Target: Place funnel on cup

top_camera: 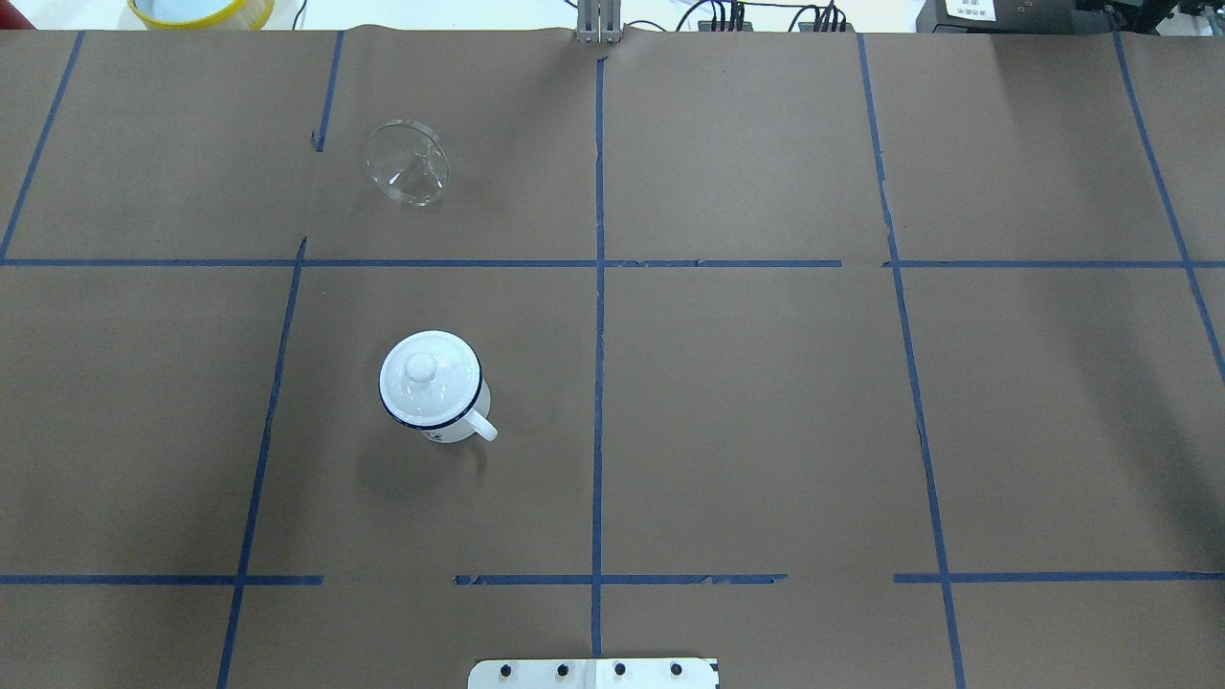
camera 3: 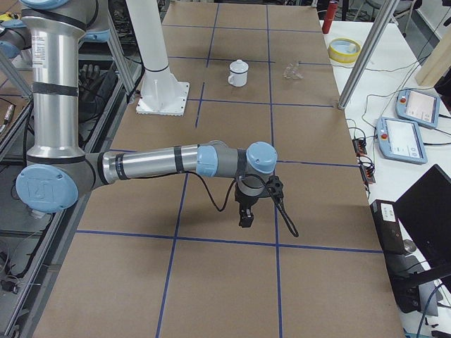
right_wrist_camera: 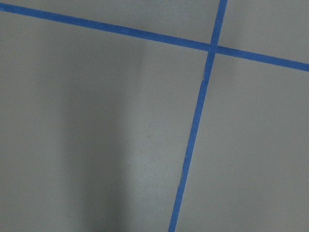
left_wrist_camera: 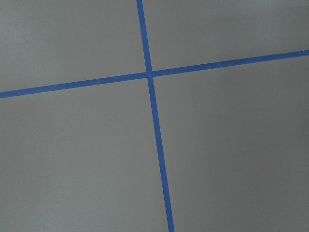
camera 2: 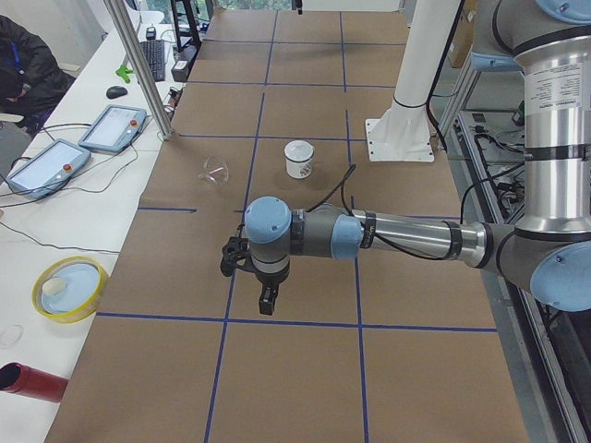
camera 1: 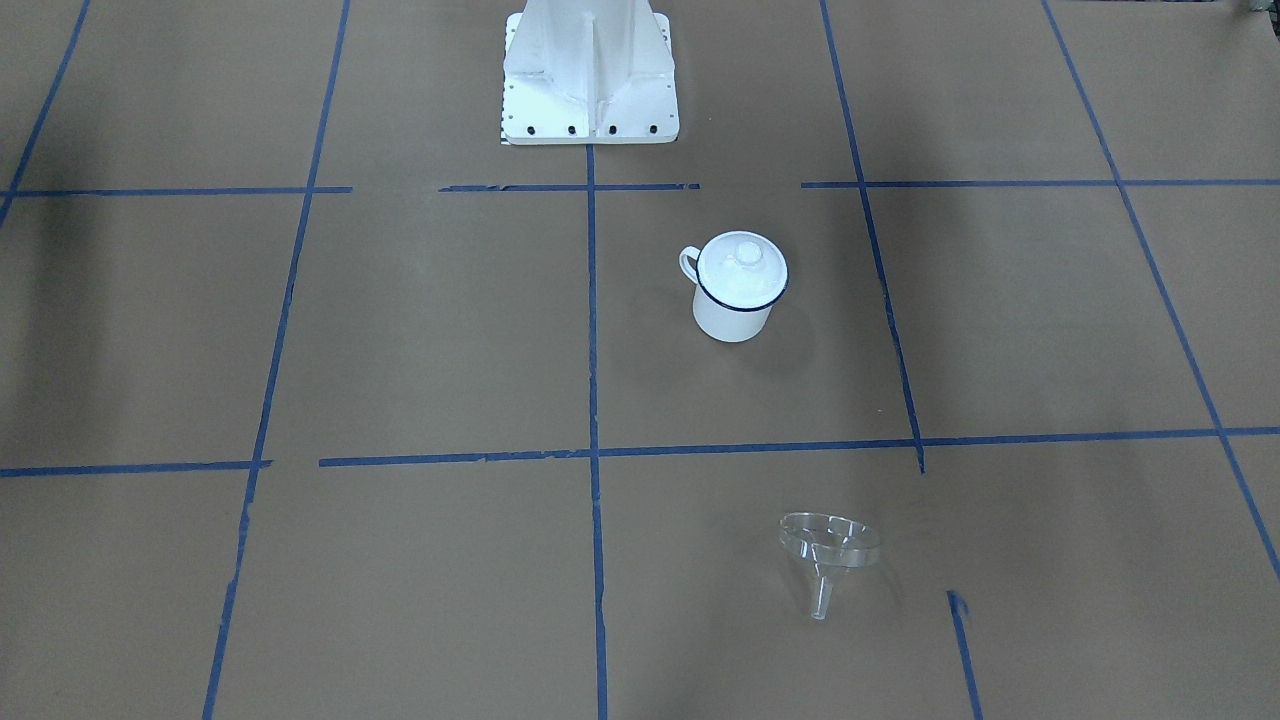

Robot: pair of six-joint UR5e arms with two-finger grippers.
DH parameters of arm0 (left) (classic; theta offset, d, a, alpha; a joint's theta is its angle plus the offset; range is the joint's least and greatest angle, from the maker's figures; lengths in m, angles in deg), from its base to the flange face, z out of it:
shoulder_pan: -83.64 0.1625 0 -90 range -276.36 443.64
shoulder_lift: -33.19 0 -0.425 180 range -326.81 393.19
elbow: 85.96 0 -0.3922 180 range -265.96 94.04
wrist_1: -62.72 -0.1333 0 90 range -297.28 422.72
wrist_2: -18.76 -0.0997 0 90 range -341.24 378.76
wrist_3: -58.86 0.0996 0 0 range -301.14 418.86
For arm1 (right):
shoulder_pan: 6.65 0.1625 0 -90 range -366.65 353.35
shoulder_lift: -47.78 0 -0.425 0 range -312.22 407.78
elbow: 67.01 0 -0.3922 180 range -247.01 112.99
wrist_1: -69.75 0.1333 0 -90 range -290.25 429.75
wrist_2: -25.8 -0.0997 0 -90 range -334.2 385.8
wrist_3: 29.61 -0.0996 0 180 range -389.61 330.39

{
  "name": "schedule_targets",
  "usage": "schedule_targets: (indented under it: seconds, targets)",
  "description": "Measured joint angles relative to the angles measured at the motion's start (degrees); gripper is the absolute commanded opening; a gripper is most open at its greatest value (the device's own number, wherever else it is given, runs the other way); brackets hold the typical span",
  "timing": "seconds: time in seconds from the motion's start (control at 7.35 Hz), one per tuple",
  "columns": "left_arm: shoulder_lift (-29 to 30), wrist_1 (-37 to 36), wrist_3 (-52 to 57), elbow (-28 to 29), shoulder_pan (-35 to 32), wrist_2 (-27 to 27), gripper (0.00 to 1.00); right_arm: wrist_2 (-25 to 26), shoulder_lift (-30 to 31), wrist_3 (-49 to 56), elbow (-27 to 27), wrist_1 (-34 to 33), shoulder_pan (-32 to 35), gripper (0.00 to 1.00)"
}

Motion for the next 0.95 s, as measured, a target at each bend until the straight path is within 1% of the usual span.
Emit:
schedule_targets:
  seconds: [0.68, 0.95]
  targets:
    - [0.80, 0.00, -0.37, -2.01, 0.10, -0.01, 1.00, 0.00, 0.00, 0.00, 0.00, 0.00, 0.00, 1.00]
    - [4.86, 0.08, -0.55, -1.99, 0.13, 0.07, 1.00, 0.00, 0.00, 0.00, 0.00, 0.00, 0.00, 1.00]
